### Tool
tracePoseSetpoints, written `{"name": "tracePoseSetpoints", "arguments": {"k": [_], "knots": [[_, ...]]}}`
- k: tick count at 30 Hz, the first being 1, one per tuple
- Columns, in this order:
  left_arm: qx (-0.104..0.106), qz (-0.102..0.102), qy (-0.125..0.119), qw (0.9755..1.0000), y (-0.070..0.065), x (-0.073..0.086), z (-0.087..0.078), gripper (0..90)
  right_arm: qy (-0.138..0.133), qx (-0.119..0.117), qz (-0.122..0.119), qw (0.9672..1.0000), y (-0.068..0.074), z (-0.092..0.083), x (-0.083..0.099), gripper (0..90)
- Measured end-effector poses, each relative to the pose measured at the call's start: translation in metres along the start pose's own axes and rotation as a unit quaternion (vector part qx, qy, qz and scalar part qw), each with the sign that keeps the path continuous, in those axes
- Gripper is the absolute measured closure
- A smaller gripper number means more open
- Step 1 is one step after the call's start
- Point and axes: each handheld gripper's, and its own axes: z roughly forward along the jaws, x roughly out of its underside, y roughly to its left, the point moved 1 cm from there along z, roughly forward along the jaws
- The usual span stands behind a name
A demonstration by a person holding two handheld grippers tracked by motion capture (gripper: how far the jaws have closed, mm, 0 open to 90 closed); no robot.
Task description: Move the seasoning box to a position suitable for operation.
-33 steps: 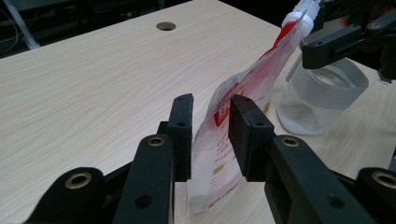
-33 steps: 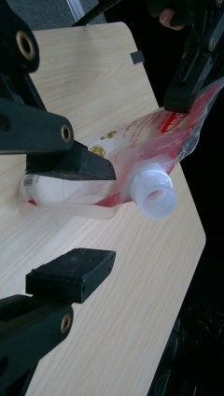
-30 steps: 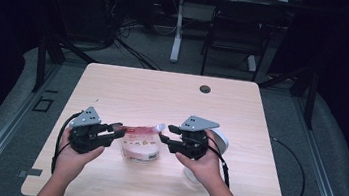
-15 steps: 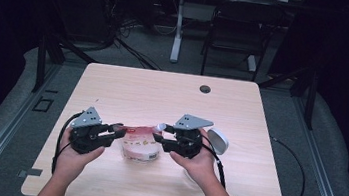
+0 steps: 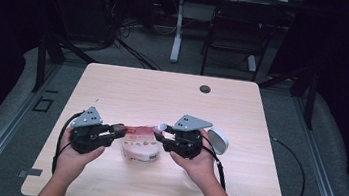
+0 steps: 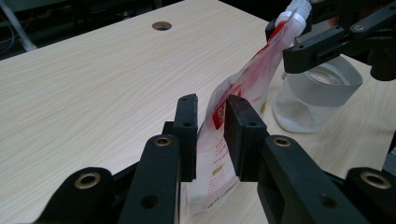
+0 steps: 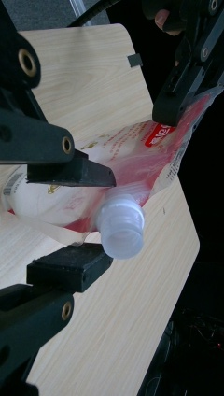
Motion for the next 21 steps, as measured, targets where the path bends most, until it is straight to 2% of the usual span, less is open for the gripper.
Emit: {"name": "tracePoseSetpoints", "arguments": {"k": [12,21], "knots": [[0.025,0.013,-0.003,0.9996,-0.015,-0.006,0.008,76.2,-0.009,0.004,0.005,0.9999,0.002,-0.025,0.008,62.7],[0.044,0.018,0.001,0.9989,-0.023,-0.006,0.015,75.9,-0.002,0.01,0.005,0.9999,0.004,-0.041,0.013,63.0]]}}
